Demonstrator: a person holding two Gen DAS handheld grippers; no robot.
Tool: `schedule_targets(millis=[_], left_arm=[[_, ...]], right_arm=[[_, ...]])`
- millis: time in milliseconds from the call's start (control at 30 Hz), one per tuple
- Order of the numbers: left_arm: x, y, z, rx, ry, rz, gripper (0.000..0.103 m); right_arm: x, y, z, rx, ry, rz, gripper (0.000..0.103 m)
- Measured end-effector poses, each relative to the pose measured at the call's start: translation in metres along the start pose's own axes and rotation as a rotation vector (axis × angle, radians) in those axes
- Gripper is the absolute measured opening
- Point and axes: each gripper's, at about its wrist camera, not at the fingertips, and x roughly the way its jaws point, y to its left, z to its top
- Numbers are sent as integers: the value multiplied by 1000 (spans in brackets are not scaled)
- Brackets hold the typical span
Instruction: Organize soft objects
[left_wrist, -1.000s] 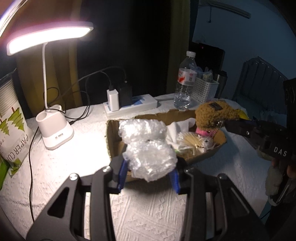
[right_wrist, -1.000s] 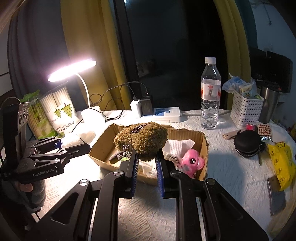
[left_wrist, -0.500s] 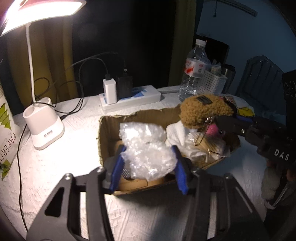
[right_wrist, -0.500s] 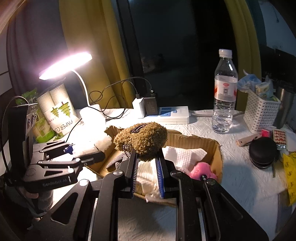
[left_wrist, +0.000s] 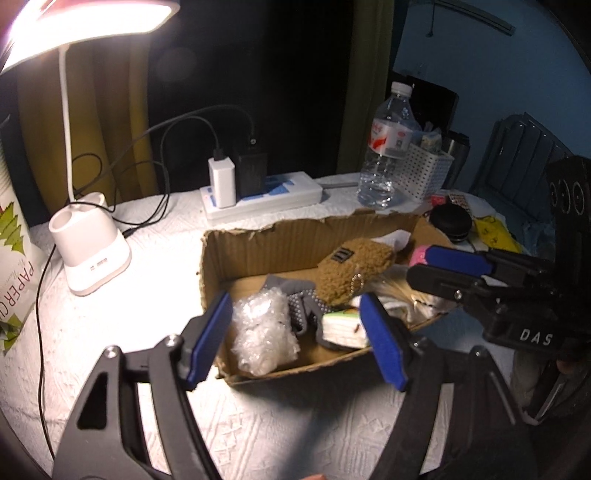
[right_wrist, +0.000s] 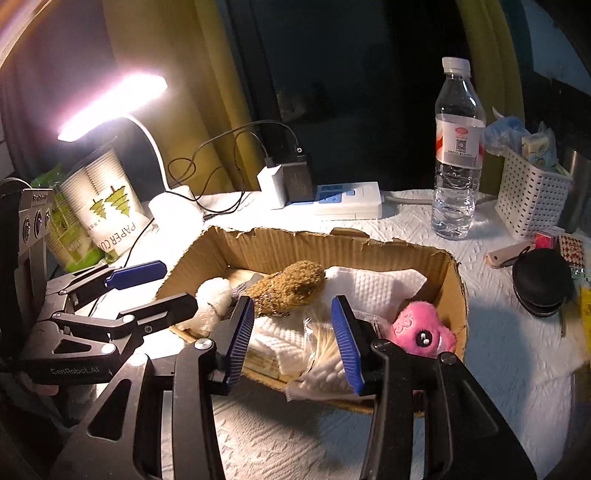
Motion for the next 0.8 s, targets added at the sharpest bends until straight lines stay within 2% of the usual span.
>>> schedule_targets(millis=[800], left_arm=[[-89,-19,-19,42,-117,-5,74]], right_arm=[[-80,42,-20,-42,-88,-61,46]])
